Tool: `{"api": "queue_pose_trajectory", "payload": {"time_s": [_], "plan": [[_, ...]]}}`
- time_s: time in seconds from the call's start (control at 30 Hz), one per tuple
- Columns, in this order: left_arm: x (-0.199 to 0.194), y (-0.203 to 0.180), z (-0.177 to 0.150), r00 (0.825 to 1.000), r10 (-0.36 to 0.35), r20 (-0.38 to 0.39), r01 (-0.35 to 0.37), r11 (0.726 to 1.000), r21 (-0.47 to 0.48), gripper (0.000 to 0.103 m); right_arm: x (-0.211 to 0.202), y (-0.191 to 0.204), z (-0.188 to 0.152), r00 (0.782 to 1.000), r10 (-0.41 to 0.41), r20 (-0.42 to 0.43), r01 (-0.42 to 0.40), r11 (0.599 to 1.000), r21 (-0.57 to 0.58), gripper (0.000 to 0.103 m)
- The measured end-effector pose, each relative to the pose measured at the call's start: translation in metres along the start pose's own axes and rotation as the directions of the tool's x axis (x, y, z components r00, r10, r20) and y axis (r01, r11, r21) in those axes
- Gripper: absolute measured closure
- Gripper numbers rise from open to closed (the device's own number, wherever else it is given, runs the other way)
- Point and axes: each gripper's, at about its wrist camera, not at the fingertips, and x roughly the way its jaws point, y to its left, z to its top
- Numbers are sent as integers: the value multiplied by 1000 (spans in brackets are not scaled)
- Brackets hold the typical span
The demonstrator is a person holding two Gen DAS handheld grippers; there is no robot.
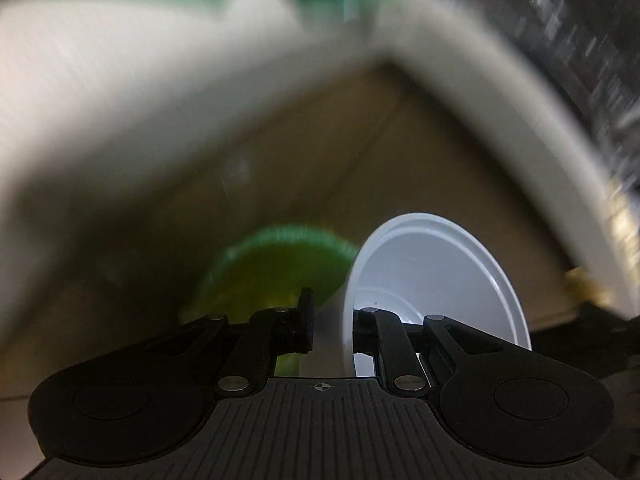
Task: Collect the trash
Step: 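Carry cup and ginger to the green bin and open both tools to drop them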
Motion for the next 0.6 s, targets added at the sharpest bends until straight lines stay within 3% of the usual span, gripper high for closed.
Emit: {"api": "queue_pose_trajectory", "payload": {"time_s": [0.1,0.17,0.33,0.4,0.5,0.6], "plan": [[68,9,-12,996,-6,-93,4,1000,-30,81,7,-6,-14,999,-31,-37,30,999,-17,67],[113,17,-19,990,8,-143,-15,999,-49,71,12,-11,-23,997,-50,-67,48,999,-23,67],[221,47,-43,973,-10,-229,-7,997,-71,71,31,-24,-48,982,-91,-163,86,996,-37,67],[252,62,-53,967,14,-253,-35,996,-77,71,44,-26,-60,971,-121,-208,107,991,-74,67],[272,81,-65,968,45,-246,-63,996,-64,71,68,-24,-76,954,-155,-256,122,983,-138,67],[247,100,-68,979,22,-202,-48,991,-127,71,98,-21,-89,942,-143,-302,101,984,-150,67]]}}
